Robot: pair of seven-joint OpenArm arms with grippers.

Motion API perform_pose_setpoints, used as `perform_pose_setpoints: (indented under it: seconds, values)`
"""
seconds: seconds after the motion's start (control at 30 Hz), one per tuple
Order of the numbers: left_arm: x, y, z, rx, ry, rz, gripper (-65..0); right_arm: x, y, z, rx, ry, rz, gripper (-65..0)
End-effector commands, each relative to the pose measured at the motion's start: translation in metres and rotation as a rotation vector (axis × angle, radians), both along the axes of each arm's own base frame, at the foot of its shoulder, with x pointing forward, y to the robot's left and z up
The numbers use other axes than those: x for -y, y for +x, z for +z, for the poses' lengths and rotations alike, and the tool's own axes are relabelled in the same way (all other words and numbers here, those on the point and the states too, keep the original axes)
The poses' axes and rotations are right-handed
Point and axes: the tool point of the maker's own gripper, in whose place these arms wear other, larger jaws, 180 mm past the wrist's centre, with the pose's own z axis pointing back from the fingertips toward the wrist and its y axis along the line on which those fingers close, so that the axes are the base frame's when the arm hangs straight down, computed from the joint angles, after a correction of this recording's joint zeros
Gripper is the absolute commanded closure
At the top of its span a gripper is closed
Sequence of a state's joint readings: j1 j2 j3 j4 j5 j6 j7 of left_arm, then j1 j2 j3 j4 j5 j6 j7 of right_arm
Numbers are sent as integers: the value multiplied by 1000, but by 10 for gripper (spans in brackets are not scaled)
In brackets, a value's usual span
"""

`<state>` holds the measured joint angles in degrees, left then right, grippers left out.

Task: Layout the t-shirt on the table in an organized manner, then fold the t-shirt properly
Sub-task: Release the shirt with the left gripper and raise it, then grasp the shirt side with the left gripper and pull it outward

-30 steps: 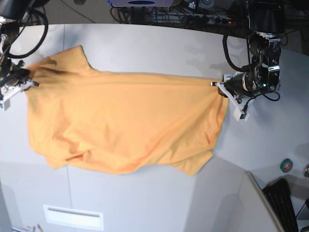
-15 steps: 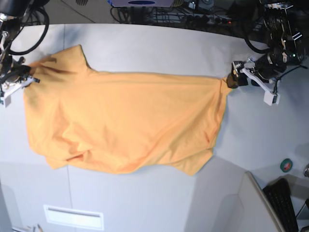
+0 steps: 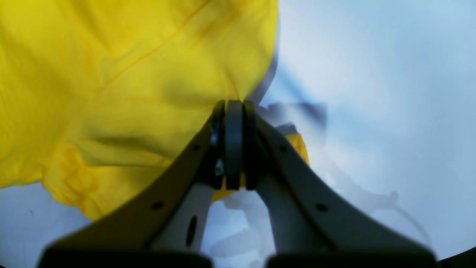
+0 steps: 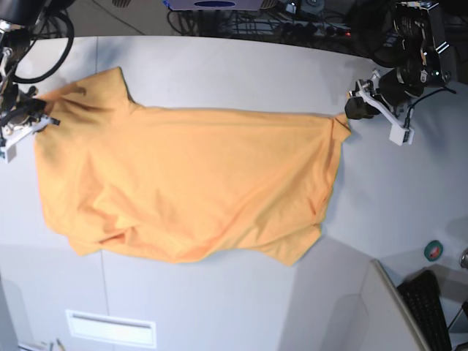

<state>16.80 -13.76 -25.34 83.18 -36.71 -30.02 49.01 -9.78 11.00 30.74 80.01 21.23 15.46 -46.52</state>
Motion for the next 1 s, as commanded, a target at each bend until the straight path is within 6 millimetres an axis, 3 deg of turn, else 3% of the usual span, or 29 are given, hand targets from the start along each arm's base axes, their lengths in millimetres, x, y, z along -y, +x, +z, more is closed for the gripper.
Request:
perform_pose_setpoints:
  seconds: [0.0,0.03,0.13,0.23,0.3,0.43,0.57,0.7,0.97]
  values:
    - [12,16,15,65,-20,-30,-44,9,10,12,41,-24,0,0]
    - [23,21,18,79,-26,-62,0,9,11,12,42,-24,0,0]
    - [53,45,31,129,-46,-134,0,9,11,12,42,-24,0,0]
    - [71,76,26,109,-65,-113,0,9,10,11,41,-24,0,0]
    - [74,98,13,55,-57,-80,0,9,10,11,40,-23,-1,0]
    - [75,123,-13,-43,43,-119,0,10,11,12,41,-24,-1,0]
    - [80,144,-24,-71,125,-167,0,10,15,13,48,-24,0,0]
    - [71,174,-22,13,191,-147,0,17,40,27,98,-36,-2,0]
    - [94,215,-20,109,192,-130,0,38,95,40,165,-49,-2,0]
